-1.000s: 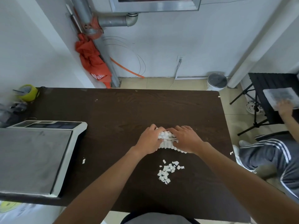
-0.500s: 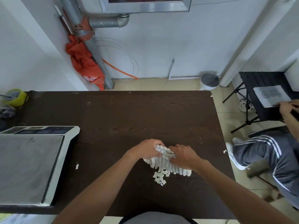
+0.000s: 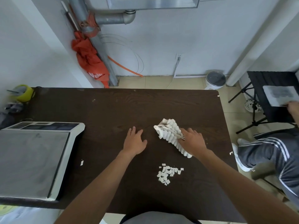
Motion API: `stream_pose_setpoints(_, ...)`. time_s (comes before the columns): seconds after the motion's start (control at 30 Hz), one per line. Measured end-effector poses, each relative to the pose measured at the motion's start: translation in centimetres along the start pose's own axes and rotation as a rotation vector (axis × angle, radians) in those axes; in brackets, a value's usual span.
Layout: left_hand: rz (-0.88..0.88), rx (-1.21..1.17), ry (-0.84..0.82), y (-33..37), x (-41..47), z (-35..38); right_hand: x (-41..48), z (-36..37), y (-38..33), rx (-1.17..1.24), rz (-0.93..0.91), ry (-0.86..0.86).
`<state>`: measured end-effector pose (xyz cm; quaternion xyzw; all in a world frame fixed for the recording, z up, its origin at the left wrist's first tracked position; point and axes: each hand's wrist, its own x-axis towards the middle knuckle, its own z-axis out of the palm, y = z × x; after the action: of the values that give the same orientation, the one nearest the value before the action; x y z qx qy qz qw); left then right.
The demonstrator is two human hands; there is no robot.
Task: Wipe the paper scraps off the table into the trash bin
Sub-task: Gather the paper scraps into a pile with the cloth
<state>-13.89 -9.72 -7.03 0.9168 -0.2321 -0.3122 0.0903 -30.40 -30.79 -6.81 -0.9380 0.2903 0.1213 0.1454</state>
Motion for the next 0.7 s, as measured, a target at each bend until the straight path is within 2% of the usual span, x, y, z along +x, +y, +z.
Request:
stream_pose_setpoints(0.07,-0.029,0.115,-0.099,-0.8,-0.2,0.9,-0.8,0.9,-0.7,0.010,-0.037,-0.023)
stream_pose_setpoints(0.2,0.031,0.218,-0.129,-1.3,-0.1,1.5,-2.6,2.1,-2.0,0.028,-0.198,-0.203)
stream_pose_setpoints(0.27,0.044,0.251,-0.156,-1.2,0.3,0.7,-2.9,2.2,-2.1,0.062,-0.219,-0.217)
stream_pose_setpoints(0.47,0.017,0.271,-0.230,0.0,1.1,-0.5,0.4,0.2,-1.6,0.111,-0.202,-0.011)
stream_pose_setpoints(0.6,0.038,0.257,-0.214,-0.5,1.4,-0.6,3.2,-1.5,-2.2,0.039,-0.345,0.185)
stream_pose_setpoints(0.7,0.060,0.254,-0.172,-1.3,1.7,-0.4,5.2,-2.3,-3.8,-0.022,-0.480,0.220)
